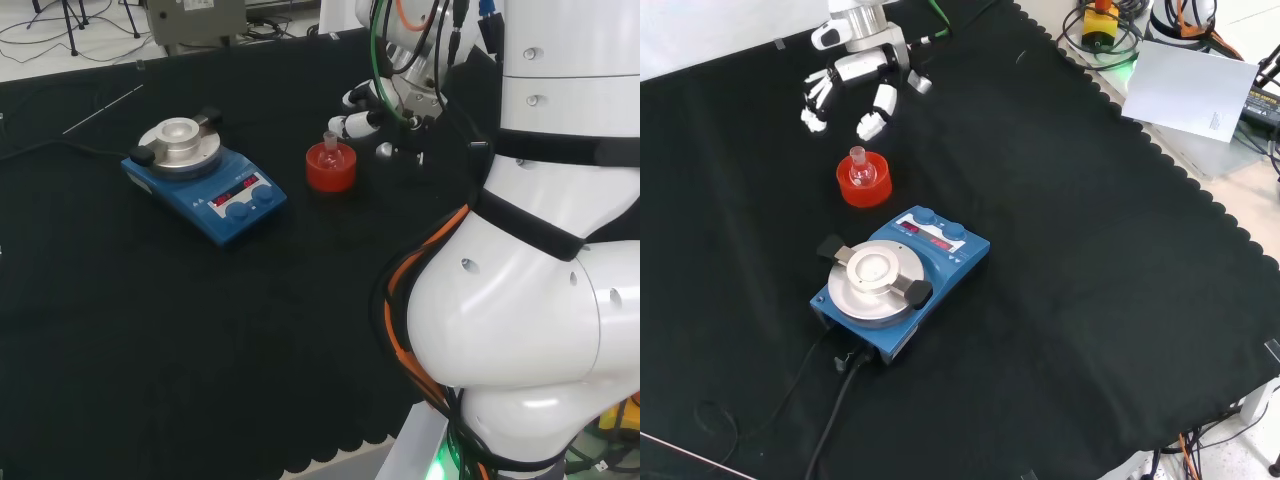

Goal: Pick up the round-bottom flask.

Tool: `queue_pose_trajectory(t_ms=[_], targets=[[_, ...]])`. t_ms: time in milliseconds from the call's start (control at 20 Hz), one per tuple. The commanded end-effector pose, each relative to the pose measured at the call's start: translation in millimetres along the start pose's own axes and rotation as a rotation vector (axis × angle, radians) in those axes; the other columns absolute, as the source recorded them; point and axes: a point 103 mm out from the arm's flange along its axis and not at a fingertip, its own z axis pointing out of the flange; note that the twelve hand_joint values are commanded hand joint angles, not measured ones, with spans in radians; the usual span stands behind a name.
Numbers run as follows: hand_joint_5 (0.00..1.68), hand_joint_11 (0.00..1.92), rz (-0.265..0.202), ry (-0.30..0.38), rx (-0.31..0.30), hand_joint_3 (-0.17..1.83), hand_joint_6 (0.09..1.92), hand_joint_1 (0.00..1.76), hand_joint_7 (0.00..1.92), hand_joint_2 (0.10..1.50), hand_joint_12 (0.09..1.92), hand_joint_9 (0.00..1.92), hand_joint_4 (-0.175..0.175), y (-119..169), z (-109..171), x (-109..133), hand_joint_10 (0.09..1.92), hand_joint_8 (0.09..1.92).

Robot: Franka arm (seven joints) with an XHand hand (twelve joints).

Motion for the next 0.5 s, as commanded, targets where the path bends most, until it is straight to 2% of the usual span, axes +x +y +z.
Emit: queue_pose_trajectory(t_ms=[50, 250, 500], targets=[[0.69, 0.00, -0.013, 0.006, 0.008, 0.53, 0.12, 0.74, 0.37, 0.70, 1.36, 0.48, 0.010, 3.6, 9.5, -7.9, 0.62, 0.61], [0.70, 0.00, -0.013, -0.029, 0.005, 0.53, 0.12, 0.74, 0.37, 0.70, 1.36, 0.48, 0.011, 7.8, 19.2, -4.4, 0.62, 0.61], [0.71, 0.00, -0.017, -0.031, 0.000, 0.52, 0.13, 0.76, 0.37, 0.70, 1.36, 0.48, 0.013, 10.2, 21.8, -6.3, 0.62, 0.61]])
